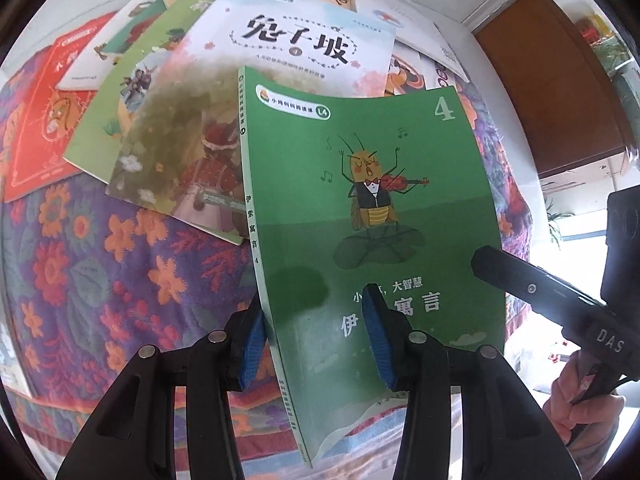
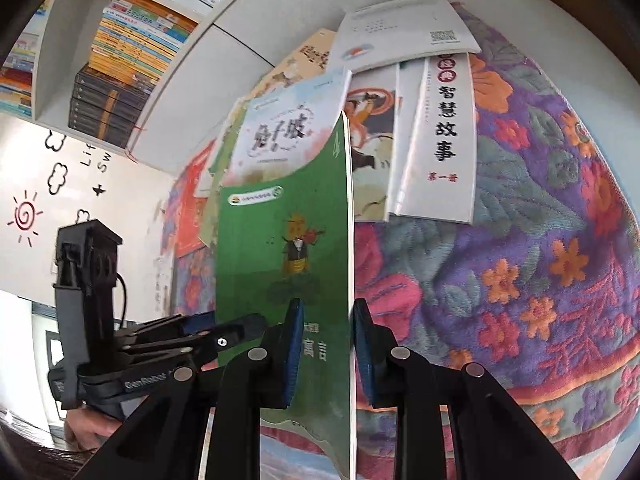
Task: Organize books
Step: 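Lift the green book upright off the pile with both tools, then carry the green cricket book with both tools and stand it upright by the wall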
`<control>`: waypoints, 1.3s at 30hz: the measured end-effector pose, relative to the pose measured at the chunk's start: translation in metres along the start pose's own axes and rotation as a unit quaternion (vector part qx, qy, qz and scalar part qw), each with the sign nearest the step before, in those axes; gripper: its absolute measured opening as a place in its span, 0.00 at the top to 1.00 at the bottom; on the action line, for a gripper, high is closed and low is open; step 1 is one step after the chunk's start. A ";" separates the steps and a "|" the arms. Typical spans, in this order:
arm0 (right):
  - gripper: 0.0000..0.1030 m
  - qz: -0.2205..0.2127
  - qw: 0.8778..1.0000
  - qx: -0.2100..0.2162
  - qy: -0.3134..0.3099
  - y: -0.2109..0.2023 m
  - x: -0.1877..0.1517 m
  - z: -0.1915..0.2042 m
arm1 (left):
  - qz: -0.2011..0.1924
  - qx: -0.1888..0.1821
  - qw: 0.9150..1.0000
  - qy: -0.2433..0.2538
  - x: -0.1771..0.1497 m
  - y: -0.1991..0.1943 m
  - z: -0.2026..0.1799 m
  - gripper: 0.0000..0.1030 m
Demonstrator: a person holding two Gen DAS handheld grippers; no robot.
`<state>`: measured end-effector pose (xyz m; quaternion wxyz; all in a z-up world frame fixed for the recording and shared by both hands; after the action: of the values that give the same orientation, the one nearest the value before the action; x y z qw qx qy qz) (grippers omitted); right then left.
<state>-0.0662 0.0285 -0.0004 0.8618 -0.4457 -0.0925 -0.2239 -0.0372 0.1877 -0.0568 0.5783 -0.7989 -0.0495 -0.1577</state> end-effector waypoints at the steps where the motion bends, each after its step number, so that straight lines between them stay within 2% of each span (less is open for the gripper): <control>1: 0.76 0.001 1.000 -0.001 -0.002 0.000 0.001 0.004 | -0.001 -0.001 1.000 0.001 0.001 -0.002 0.001 0.60; 8: 0.76 -0.003 1.000 0.013 -0.018 0.001 0.003 0.027 | -0.006 -0.009 1.000 -0.014 0.002 -0.015 0.014 0.60; 31: 0.76 -0.017 0.998 0.047 -0.041 0.023 -0.009 0.115 | -0.056 -0.010 0.998 -0.032 0.006 -0.079 0.092 0.60; 39: 0.76 -0.022 0.996 0.068 -0.053 0.039 -0.012 0.160 | -0.079 -0.001 0.996 -0.049 0.009 -0.105 0.137 0.60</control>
<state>-0.0523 0.1814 0.0602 0.8789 -0.3948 -0.1630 -0.2122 -0.0296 0.3498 0.0024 0.5605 -0.7997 -0.1403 -0.1632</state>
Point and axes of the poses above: each gripper's, at about its wrist camera, not at the fingertips, and y roughly the way its jaws point, z to its left, x to its top, the point moved 5 cm from there along y, roughly the way its jaws point, and after that the axes turned 11 degrees about -z, right-handed, at the moved point
